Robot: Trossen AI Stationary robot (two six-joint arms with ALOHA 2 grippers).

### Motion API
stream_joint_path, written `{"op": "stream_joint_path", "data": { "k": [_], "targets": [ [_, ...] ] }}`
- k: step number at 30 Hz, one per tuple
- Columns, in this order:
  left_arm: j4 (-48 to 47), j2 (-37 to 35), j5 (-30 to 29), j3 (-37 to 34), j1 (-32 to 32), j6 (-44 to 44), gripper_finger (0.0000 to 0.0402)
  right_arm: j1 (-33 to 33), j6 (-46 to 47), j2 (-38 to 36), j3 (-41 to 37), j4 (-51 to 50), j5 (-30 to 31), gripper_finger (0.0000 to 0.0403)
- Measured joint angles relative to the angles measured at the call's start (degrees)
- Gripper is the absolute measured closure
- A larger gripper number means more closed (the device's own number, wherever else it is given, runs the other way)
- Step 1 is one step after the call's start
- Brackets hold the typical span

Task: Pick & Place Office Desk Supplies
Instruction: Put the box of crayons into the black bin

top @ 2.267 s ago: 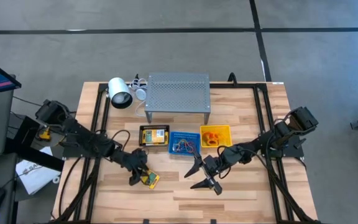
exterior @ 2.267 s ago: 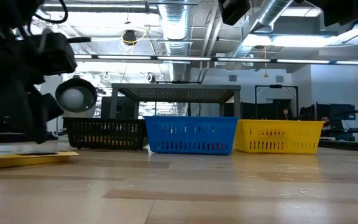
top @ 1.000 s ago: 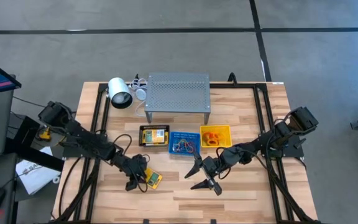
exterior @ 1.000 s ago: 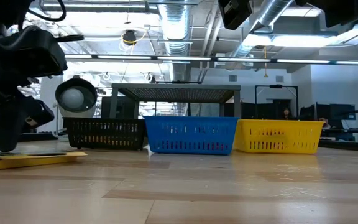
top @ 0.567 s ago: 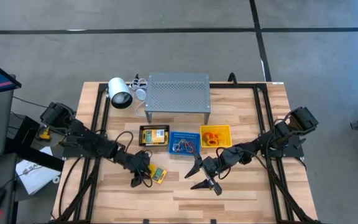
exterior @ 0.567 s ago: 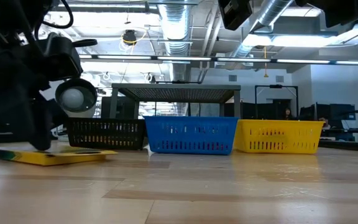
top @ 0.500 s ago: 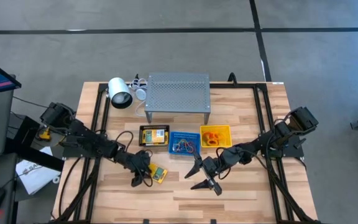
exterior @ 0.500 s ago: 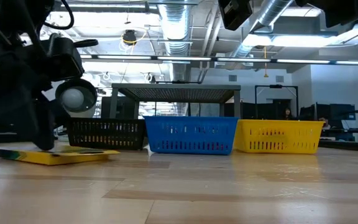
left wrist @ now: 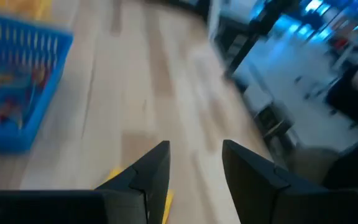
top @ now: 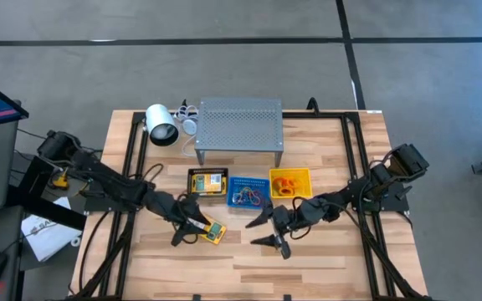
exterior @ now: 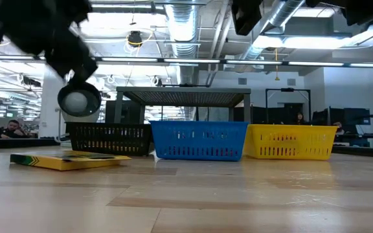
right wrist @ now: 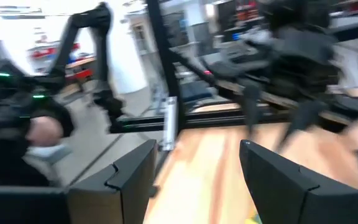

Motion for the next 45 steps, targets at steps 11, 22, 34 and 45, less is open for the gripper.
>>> {"op": "stream_joint_path", "data": {
  "k": [11,22,34,45],
  "targets": [
    [2.21,-9.24,0.65,0.02,0.13,4.52,0.0226,-2.27,-17.46,0.0,12.47,-30.84,9.2,0.0177],
    [1.09,-16.62,0.72,0.02,-1.36,7.8,0.0222,-4.37,-25.24,5.63,17.86,-39.22,18.38,0.0177],
    [-0.5,-18.01,0.68,0.02,-1.14,8.61,0.0225,-3.4,-34.83,26.26,41.64,-63.58,31.02,0.0177],
    [-2.3,-18.01,0.36,-0.04,-1.14,9.25,0.0231,3.02,-36.89,29.19,46.14,-66.11,33.12,0.0177]
  ]
}}
